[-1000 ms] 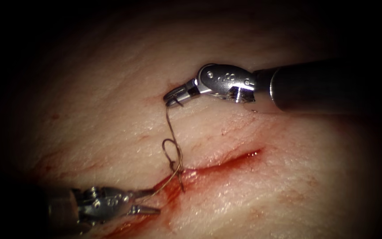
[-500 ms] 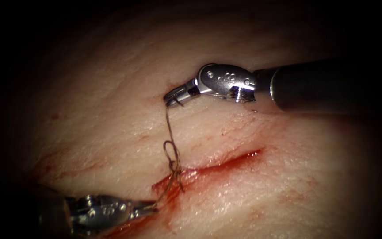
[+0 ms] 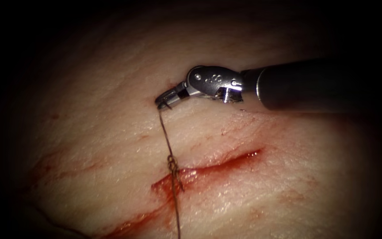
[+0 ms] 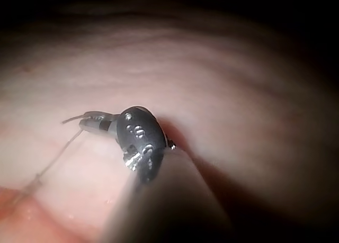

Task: Wound Closure

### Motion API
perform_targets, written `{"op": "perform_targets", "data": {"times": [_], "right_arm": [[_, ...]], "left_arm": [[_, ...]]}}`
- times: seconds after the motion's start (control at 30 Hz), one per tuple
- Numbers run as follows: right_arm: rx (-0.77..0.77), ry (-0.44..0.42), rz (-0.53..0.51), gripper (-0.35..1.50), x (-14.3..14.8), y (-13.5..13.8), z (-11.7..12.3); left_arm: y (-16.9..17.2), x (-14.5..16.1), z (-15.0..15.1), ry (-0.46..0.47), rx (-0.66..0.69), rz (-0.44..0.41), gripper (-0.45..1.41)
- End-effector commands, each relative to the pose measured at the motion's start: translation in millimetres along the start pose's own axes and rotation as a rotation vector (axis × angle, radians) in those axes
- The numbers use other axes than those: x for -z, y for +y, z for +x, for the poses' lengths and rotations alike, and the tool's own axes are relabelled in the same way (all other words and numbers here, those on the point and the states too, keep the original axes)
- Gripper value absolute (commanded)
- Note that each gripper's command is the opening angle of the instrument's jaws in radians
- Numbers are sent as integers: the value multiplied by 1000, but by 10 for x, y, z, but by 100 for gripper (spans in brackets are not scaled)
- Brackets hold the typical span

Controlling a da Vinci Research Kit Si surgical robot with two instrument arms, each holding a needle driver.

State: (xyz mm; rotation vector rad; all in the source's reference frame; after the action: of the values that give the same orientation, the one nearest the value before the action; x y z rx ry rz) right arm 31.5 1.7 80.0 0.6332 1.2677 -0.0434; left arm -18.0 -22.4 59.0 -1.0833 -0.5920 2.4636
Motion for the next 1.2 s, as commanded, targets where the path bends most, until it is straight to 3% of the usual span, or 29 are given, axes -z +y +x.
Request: {"op": "perform_targets", "data": {"times": [0.03, 0.53, 0.9, 1.2], "right_arm": [[1, 2, 6, -35, -6, -1, -7], [-12, -16, -35, -35, -17, 4, -17], [-55, -26, -134, -35, -4, 45, -5], [-78, -28, -174, -35, -2, 39, 4]], "left_arm": [[8, -11, -2, 1, -2, -6, -45], [69, -72, -34, 12, -107, -123, -45], [79, -73, -37, 15, -135, -157, -45], [74, -71, -38, 20, -134, -146, -45]]}}
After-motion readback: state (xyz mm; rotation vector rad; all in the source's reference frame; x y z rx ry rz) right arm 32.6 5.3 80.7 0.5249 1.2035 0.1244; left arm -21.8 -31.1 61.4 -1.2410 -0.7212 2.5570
